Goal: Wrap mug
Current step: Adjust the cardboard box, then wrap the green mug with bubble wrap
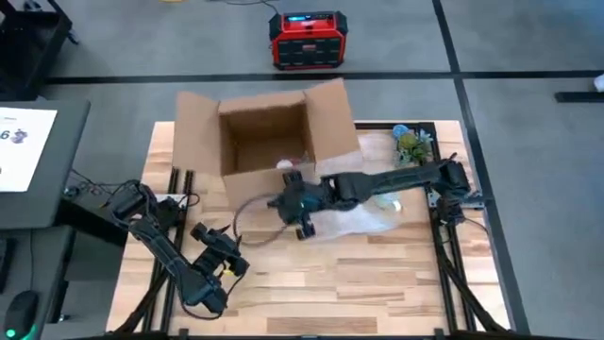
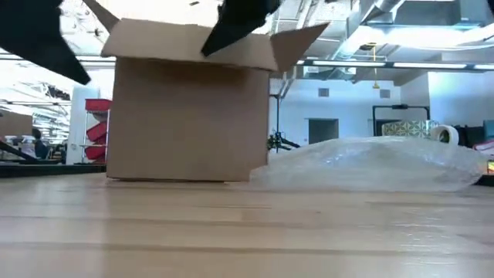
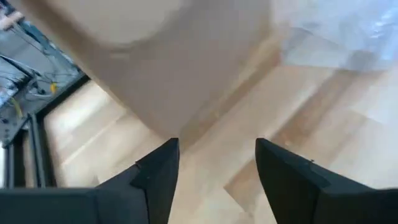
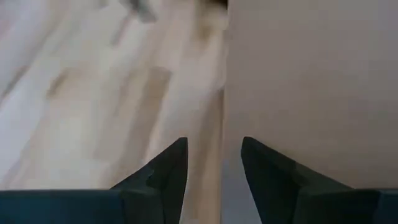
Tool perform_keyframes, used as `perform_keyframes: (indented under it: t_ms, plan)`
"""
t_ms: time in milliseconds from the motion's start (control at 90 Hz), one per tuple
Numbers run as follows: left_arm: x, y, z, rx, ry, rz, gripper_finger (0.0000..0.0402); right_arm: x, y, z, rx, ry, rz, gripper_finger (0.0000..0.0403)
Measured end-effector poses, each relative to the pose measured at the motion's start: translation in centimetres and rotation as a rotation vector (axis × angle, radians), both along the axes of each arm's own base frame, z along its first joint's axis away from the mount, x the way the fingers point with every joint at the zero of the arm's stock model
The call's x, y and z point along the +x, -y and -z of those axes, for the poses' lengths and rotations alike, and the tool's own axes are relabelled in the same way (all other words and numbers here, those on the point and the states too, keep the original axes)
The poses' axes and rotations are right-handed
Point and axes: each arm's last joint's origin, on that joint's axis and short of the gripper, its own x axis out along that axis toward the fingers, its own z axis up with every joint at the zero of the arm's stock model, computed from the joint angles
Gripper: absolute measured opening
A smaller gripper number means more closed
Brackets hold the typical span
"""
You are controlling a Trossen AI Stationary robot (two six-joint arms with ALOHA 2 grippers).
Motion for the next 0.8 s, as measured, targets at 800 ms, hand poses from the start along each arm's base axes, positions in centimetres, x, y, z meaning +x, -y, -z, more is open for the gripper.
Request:
perform_keyframes:
  t_ms: [800]
  plan:
    - [-3.3, 5.7, -3.5, -0.114, 0.259, 0.26, 0.0185, -6.4, -8.0, -6.6, 0.072, 0.094, -0.19, 0.0141]
